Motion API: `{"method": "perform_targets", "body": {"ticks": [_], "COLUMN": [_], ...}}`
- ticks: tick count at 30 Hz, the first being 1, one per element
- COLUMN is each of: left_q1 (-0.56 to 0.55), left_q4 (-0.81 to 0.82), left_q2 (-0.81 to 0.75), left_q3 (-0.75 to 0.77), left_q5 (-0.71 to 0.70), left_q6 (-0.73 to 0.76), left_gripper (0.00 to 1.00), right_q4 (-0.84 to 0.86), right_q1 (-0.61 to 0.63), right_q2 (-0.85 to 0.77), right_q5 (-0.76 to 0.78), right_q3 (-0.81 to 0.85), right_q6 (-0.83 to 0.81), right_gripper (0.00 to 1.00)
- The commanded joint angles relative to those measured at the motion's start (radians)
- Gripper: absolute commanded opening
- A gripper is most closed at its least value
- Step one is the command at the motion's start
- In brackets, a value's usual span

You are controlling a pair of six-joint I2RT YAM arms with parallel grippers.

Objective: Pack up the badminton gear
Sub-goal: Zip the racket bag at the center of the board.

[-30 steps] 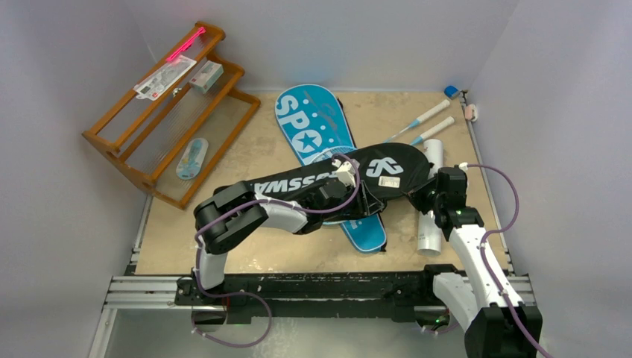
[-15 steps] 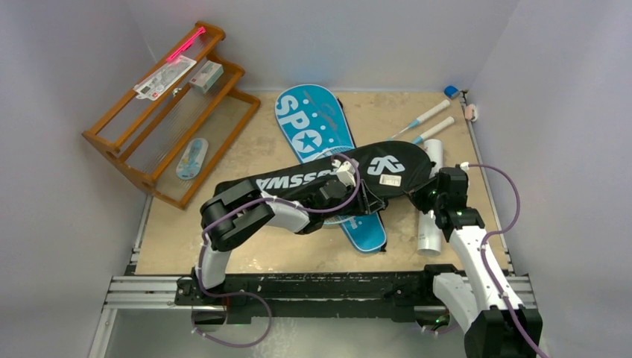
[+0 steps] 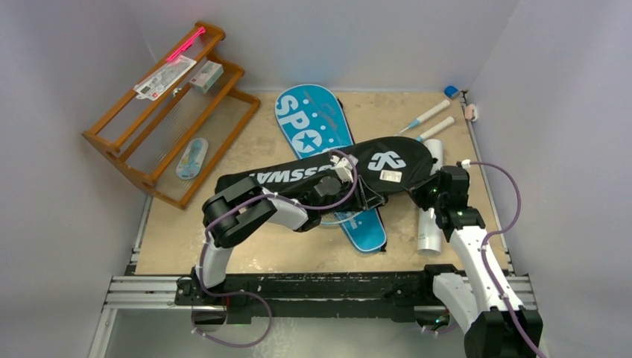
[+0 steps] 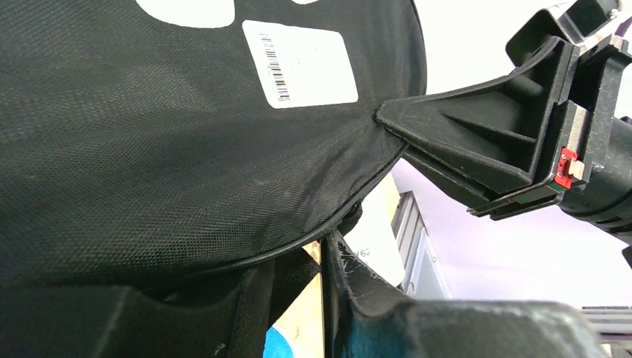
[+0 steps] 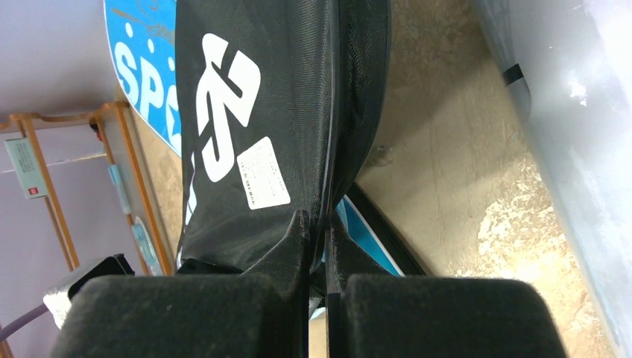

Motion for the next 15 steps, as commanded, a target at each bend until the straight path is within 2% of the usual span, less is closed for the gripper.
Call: {"method": "perform_targets", "body": {"ticks": [1, 6, 11, 15], "left_q1": [0.027, 0.028, 0.028, 0.027], "left_q4": [0.170, 0.175, 0.120, -0.094], "left_q2": [-0.006, -0.022, -0.064, -0.090], "left_q3": [0.006, -0.008, -0.027, 0.014], "left_q5": [-0.002, -0.003, -0.030, -0.078], "left_q6": [0.025, 0.041, 0.069, 0.087], "left_gripper": [0.22, 0.00, 0.00, 0.00], "right_q4": [-0.016, 0.001, 0.007, 0.015], "right_q1": [0.009, 0.009, 0.010, 0.010], "right_q2": [-0.004, 0.008, 0.029, 0.051], "right_q5": [-0.112, -0.119, -0.099, -0.069], "right_q3": [0.018, 0.001, -0.008, -0.004], "right_q6": [-0.034, -0.031, -0.036, -0.034], "right_gripper": [0.00, 0.00, 0.00, 0.00]}}
